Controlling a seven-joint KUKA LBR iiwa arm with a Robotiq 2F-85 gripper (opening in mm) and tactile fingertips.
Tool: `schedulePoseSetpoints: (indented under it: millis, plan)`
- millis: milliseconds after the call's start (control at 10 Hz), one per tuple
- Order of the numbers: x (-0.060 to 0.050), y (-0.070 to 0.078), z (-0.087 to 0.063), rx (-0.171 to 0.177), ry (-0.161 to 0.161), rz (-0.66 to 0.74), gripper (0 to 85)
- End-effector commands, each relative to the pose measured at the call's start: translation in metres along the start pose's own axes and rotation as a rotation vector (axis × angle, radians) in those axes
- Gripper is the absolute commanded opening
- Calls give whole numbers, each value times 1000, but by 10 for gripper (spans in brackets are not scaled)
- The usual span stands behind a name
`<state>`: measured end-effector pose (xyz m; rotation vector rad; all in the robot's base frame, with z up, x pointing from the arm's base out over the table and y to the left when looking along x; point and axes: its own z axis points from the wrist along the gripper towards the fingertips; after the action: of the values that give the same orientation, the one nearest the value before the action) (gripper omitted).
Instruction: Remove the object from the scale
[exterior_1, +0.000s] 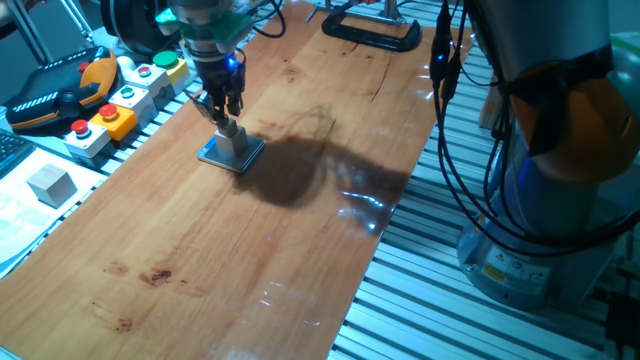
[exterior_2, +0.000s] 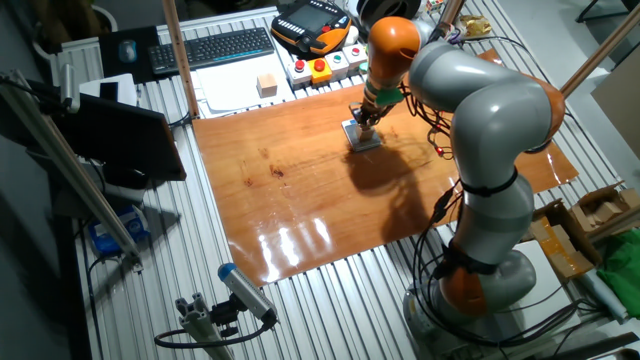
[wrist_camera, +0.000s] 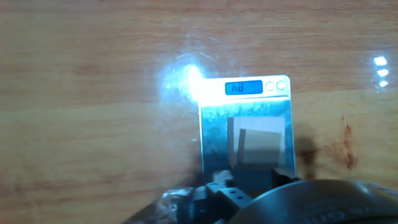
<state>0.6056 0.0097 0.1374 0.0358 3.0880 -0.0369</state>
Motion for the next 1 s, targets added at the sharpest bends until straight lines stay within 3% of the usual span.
schedulePoseSetpoints:
  millis: [0, 400, 900]
  plan:
    - [-3, -1, 2, 0, -1, 16, 737]
    - [-13, -4, 11, 26, -1, 63, 783]
    - [-19, -7, 26, 12, -5, 81, 783]
